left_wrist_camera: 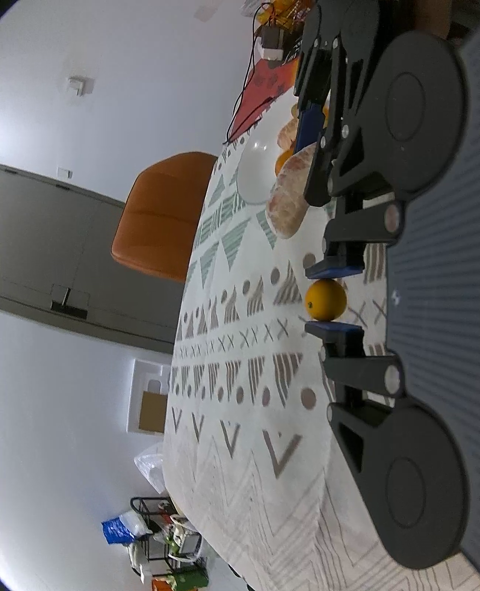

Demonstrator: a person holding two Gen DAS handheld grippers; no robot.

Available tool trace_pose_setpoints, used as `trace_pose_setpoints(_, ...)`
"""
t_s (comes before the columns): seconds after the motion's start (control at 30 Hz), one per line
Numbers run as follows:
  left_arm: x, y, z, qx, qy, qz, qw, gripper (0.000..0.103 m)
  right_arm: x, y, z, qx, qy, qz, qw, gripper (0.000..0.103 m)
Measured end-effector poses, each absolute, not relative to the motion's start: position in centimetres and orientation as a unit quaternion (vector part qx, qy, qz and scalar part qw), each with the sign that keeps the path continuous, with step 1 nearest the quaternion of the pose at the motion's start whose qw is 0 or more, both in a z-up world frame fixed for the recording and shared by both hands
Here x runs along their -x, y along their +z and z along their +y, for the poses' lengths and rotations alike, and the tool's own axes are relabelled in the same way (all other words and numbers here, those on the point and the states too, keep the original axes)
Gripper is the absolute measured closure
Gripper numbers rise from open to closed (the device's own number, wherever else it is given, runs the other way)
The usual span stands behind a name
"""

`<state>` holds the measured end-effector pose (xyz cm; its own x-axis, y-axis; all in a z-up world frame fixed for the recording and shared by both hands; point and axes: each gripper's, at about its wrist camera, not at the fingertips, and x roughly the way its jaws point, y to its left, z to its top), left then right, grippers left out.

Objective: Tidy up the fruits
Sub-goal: 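Carry the orange and pomelo segment onto the plate and open both tools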

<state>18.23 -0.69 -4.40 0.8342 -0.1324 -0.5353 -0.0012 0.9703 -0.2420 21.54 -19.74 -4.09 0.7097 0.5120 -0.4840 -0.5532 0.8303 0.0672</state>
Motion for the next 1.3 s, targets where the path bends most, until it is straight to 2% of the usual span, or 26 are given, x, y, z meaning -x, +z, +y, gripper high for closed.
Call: trace_pose_setpoints(1.3, -27.8, -2.4, -12.0, 0.052, -0.097, 0.286, 0.952, 0.08, -28.7, -4.2, -31.3, -0.029, 0.186, 0.231, 0.955, 0.06)
